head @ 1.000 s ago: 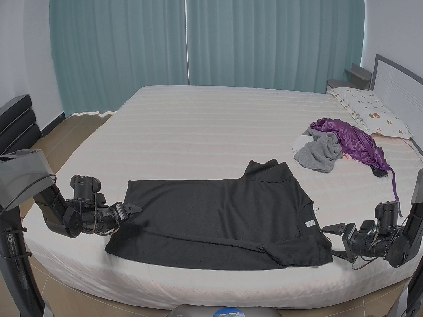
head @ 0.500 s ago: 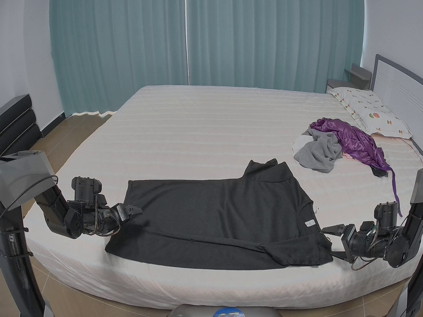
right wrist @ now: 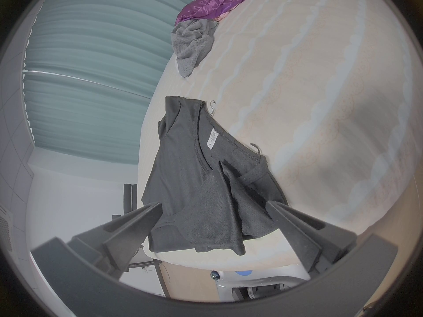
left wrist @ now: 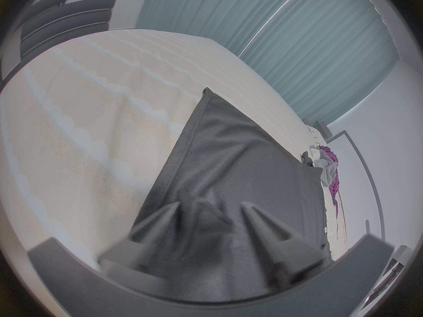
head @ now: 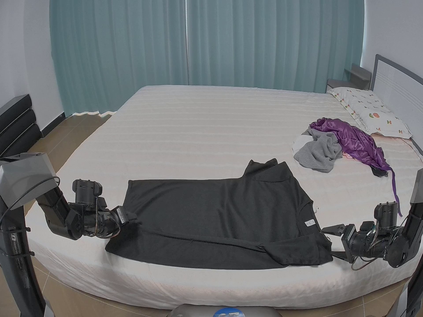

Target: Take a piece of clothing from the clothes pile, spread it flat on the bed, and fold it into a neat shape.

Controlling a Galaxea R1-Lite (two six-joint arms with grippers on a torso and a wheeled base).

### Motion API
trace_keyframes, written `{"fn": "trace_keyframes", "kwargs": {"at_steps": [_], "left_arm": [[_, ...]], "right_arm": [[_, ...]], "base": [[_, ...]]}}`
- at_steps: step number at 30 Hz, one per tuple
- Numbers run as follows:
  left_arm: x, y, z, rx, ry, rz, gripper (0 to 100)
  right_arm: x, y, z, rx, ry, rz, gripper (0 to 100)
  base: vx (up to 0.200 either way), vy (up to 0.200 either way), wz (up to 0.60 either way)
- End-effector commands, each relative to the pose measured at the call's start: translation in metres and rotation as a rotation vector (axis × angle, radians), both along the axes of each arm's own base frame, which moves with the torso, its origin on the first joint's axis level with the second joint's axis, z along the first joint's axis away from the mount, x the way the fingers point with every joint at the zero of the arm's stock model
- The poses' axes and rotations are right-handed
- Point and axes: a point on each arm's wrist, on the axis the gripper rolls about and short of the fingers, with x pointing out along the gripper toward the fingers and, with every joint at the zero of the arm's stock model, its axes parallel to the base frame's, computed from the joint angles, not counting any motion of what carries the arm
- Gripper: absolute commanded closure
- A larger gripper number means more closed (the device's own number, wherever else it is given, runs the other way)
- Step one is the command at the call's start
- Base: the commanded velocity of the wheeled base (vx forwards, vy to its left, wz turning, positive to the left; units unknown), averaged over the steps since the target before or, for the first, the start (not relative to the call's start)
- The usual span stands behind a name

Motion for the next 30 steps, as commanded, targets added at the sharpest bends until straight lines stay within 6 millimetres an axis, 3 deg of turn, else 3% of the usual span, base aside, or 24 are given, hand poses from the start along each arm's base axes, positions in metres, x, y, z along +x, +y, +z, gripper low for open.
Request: {"fn": "trace_keyframes", "kwargs": {"at_steps": [1,13,15,30], "left_arm": [[-0.004,0.001,0.001,0.002,0.008,0.008,100],[-0.025,0.007,0.029,-0.010,-0.031,0.038,100],[-0.026,0.007,0.030,-0.010,-0.031,0.038,100],[-0.026,0.007,0.027,-0.013,-0.022,0.036,100]], "right_arm": [[0.001,0.000,0.000,-0.001,-0.002,-0.001,0],[0.011,0.011,0.006,-0.058,-0.134,-0.011,0],[0.018,0.019,0.001,-0.071,-0.152,0.021,0],[0.054,0.022,-0.033,-0.232,-0.222,0.172,0]], "base": [[0.000,0.000,0.00],[0.000,0.000,0.00],[0.000,0.000,0.00],[0.000,0.000,0.00]]}}
